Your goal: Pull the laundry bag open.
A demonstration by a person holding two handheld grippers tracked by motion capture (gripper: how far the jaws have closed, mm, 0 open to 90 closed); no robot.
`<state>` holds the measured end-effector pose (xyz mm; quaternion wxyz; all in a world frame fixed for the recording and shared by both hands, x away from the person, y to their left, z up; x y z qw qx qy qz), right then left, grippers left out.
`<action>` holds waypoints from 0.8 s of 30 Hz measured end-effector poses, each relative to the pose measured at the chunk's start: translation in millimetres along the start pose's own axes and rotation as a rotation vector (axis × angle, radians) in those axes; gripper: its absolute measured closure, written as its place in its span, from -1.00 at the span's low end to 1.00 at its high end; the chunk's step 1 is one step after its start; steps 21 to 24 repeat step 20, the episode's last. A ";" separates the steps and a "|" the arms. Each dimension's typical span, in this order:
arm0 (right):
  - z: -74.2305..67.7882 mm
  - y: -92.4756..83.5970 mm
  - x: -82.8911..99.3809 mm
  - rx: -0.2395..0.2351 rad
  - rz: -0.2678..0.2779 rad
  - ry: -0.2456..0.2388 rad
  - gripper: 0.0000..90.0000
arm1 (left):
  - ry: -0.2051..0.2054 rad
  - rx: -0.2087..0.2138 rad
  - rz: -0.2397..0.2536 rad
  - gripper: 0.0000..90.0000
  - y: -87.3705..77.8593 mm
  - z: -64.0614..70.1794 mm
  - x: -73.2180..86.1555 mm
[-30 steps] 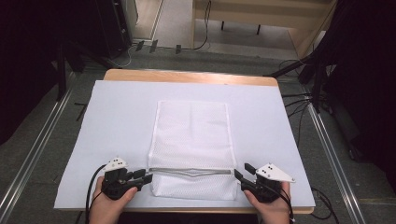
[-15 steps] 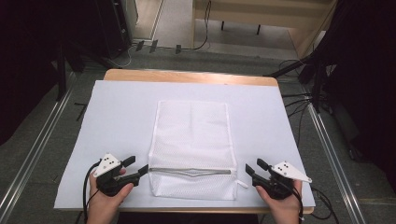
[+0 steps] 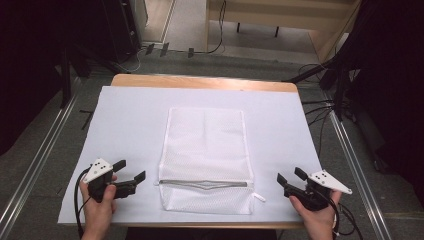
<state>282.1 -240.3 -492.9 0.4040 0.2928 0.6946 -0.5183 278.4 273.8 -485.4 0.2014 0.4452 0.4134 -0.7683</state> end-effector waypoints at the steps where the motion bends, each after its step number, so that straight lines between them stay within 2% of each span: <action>1: 2.8 -0.6 -0.5 0.000 0.003 0.003 -0.47 | -0.006 0.002 0.003 -0.70 -1.2 -2.2 -0.1; 6: 12.6 -0.2 2.5 -0.006 -0.021 0.000 -0.70 | -0.010 -0.021 0.017 -0.70 -7.1 -11.9 -1.1; 7: 14.0 0.1 3.3 -0.002 -0.024 -0.013 -0.70 | -0.011 -0.026 0.021 -0.70 -8.4 -13.7 -1.3; 13: 17.2 -0.9 2.1 0.010 -0.015 -0.007 -0.70 | -0.016 -0.038 0.065 -0.70 -17.3 -18.9 -3.8; 24: 19.1 -0.5 2.7 0.020 -0.017 -0.006 -0.70 | -0.008 -0.038 0.067 -0.70 -18.3 -18.7 -3.6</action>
Point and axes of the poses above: each handheld gripper's, and its own axes: y roughly forward along the jaws, x roughly out of its underside, z roughly to its right, the point moved 6 cm from there along y, roughly forward along the jaws, and after that the axes turned 6 degrees about x, right-handed, at the moved point
